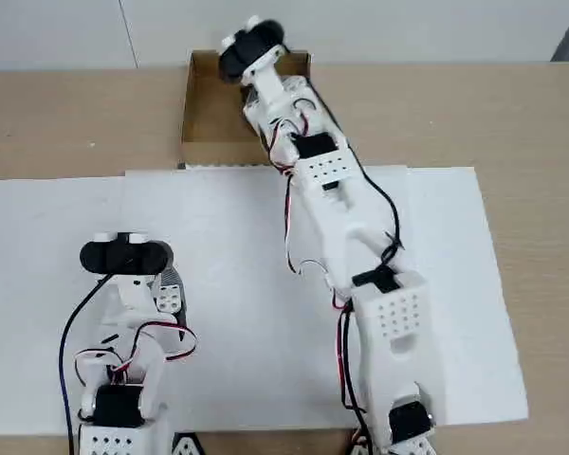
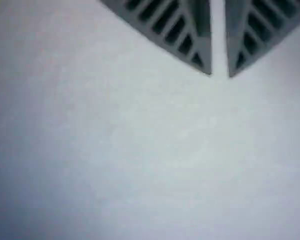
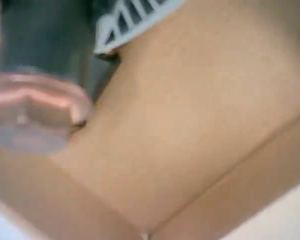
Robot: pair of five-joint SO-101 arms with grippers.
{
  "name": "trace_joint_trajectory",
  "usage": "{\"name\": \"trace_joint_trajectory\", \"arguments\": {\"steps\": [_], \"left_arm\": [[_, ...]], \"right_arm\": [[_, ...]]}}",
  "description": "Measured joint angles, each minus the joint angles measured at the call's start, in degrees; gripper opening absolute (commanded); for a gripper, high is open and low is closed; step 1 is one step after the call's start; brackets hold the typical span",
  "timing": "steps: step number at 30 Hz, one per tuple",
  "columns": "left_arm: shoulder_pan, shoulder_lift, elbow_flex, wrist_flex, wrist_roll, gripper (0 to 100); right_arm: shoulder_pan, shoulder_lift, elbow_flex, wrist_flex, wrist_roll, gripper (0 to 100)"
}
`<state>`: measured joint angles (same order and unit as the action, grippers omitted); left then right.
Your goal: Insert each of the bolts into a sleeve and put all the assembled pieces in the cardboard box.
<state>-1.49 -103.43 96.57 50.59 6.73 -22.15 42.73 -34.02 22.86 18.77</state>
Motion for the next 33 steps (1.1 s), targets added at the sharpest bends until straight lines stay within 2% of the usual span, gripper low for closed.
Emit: {"name": "trace_joint_trajectory", "arguments": {"steps": [5, 7, 17, 21, 33], "left_arm": [[0.00, 0.00, 0.00, 0.00, 0.00, 1], [0.00, 0.00, 0.00, 0.00, 0.00, 1], [0.00, 0.00, 0.00, 0.00, 0.00, 1], [0.00, 0.00, 0.00, 0.00, 0.00, 1], [0.00, 0.00, 0.00, 0.00, 0.00, 1]], "right_arm": [[-0.35, 3.43, -2.99, 0.00, 0.97, 15.0], [-0.53, 4.13, -3.08, 0.00, 0.97, 17.3], [-1.32, 4.22, -4.66, 1.49, 1.05, 8.4], [-1.32, 4.22, -4.66, 1.49, 1.05, 0.4], [-2.37, 0.00, -4.66, 6.59, 2.73, 0.2]]}}
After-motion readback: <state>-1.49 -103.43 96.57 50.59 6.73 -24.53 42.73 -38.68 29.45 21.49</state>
